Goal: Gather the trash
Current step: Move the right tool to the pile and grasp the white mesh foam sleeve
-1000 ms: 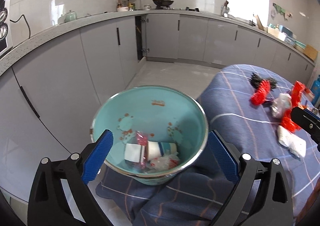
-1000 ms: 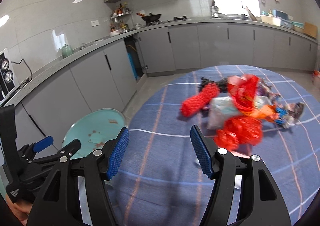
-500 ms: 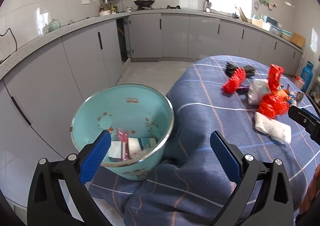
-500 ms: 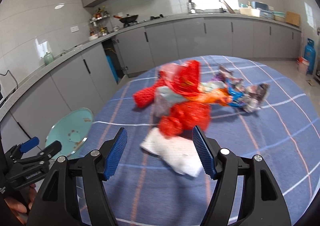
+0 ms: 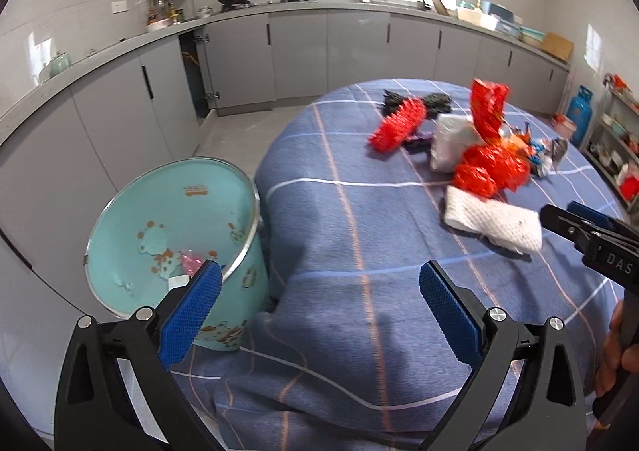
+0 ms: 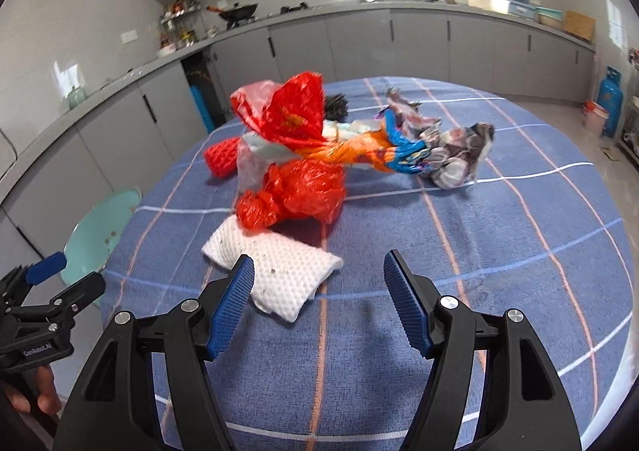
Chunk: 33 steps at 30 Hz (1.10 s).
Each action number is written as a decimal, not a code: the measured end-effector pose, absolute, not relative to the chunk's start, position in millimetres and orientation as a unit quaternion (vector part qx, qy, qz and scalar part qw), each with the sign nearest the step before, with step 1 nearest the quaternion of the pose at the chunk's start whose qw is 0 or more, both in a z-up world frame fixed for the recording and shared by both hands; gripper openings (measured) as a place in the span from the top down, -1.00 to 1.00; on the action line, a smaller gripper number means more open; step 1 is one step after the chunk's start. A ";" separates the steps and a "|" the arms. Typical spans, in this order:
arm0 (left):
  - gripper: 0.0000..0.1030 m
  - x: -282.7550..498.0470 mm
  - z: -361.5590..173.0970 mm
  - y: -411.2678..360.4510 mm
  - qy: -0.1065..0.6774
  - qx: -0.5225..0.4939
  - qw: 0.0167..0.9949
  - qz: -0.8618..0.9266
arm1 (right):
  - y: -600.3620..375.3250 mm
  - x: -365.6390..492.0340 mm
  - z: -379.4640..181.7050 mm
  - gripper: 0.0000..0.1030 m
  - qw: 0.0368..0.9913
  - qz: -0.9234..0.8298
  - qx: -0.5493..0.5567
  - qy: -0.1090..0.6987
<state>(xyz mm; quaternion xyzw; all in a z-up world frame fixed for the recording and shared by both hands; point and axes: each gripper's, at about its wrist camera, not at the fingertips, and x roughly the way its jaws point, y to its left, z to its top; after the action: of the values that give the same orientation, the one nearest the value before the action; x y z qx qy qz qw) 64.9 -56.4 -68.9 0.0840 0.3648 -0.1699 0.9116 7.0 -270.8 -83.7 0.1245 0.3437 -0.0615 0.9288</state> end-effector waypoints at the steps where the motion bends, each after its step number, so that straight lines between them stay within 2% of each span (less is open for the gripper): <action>1: -0.89 64.2 -69.6 -59.8 0.365 0.090 0.911 -0.172 | -269.9 11.2 -84.0 -0.31 0.927 -0.053 0.122 0.350; 14: -0.89 67.9 -70.1 -63.5 0.372 0.095 0.909 -0.164 | -240.1 71.2 -97.9 -0.30 0.900 0.019 0.029 0.433; 23: -0.89 71.1 -70.7 -63.6 0.378 0.085 0.907 -0.167 | -236.5 55.3 -101.0 0.48 0.894 0.025 0.034 0.447; 25: -0.89 71.9 -70.5 -66.1 0.378 0.085 0.906 -0.169 | -233.1 46.7 -98.0 0.54 0.895 0.027 0.028 0.444; 33: -0.87 79.1 -61.8 -81.1 0.374 0.067 0.905 -0.190 | -240.2 2.8 -73.8 0.55 0.908 0.032 0.070 0.412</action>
<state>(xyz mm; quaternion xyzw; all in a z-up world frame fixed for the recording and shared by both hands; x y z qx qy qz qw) 79.1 -81.1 -61.8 0.0666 0.3735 -0.1904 0.9054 2.8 -240.2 -73.8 0.0703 0.4116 0.0323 0.9081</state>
